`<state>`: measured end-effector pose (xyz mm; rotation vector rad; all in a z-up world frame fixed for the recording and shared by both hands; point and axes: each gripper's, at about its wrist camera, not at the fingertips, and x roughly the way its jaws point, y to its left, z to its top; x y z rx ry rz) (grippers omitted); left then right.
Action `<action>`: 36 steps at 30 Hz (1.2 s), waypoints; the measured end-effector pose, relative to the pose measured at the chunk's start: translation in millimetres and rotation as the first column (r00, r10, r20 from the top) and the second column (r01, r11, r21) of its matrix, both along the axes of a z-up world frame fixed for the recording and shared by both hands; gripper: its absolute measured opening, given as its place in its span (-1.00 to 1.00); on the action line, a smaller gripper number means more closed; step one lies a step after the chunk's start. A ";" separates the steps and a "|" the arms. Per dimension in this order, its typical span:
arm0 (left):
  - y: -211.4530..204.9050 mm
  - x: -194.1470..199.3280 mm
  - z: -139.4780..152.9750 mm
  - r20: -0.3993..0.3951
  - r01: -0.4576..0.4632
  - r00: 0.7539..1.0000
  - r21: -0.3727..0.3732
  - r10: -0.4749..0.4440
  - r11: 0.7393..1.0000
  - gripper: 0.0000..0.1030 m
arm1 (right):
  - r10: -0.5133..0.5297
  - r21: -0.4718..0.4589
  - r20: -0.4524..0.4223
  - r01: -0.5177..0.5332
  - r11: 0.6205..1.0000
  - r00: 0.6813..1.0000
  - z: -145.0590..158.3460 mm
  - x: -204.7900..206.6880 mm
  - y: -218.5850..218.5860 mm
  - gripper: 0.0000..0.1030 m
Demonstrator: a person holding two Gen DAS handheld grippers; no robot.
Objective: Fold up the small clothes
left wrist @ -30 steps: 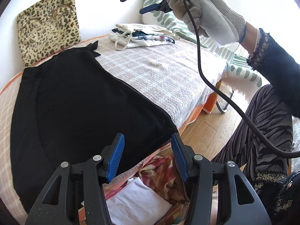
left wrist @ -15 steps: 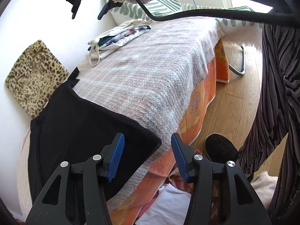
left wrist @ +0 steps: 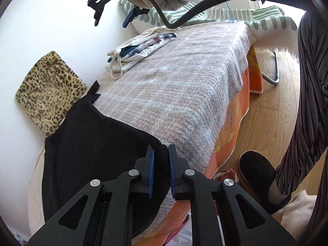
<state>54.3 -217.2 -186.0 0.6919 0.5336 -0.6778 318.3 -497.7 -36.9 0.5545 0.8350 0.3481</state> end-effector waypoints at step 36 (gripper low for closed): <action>106.1 70.7 21.9 -0.490 -0.298 0.869 -0.393 0.076 0.870 -0.89 | 0.041 -0.231 -0.206 -0.089 0.969 0.978 -118.0 203.0 159.5 -0.78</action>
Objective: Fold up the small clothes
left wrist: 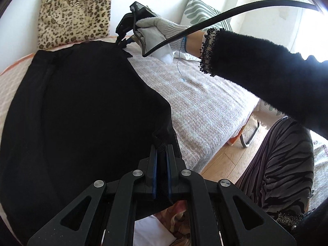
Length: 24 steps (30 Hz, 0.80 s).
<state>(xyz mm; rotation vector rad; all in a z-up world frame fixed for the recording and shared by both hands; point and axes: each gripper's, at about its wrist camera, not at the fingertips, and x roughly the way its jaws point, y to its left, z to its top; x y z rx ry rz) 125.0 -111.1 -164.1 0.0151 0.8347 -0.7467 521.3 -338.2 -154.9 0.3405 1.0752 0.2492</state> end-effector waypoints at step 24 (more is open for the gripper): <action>78.1 -37.5 3.0 -0.061 -0.263 0.965 -0.232 0.256 0.937 -0.90 | 0.197 -0.224 0.164 -0.158 0.962 0.967 103.9 -8.8 135.0 -0.92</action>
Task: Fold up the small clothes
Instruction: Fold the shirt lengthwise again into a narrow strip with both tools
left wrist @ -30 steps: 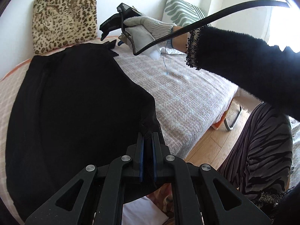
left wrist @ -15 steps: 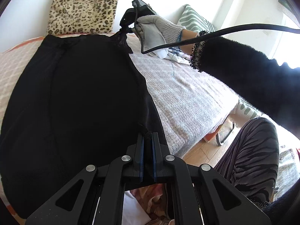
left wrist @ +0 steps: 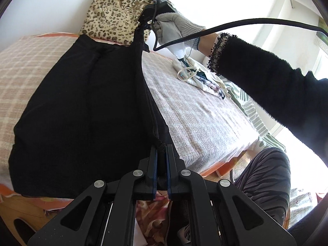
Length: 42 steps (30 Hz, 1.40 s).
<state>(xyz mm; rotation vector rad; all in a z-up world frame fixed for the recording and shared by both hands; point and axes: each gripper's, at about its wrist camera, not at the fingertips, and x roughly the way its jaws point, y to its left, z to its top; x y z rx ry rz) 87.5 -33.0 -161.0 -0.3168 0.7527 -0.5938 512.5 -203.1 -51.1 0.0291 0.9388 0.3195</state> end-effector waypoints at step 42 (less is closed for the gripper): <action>143.0 5.1 19.7 -0.112 -0.166 0.976 0.168 0.186 0.972 -0.37 | 0.161 0.137 0.078 -0.171 0.976 0.984 53.1 -123.4 -0.7 0.13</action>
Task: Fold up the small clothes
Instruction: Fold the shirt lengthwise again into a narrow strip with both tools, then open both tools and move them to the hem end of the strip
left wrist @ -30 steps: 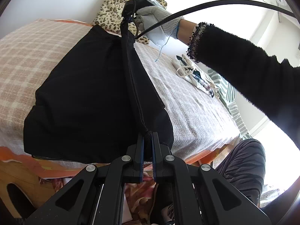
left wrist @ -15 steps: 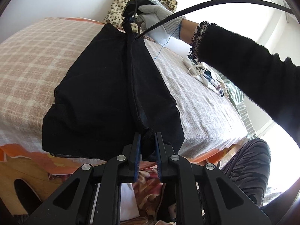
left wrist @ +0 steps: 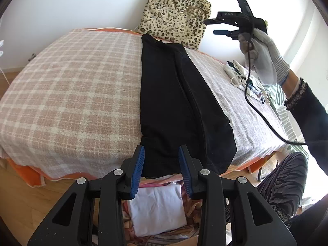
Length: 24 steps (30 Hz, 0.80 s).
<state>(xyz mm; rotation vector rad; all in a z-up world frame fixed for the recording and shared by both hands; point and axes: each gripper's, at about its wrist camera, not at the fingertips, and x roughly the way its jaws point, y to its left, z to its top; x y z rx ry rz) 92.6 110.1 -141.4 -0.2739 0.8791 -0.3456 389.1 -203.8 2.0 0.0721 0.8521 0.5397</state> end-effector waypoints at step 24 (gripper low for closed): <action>19.2 22.4 -24.8 -0.169 0.076 0.982 -0.090 -0.090 0.993 -0.37 | 0.185 0.189 -0.332 -0.127 0.974 0.925 -113.2 -254.8 -79.2 0.12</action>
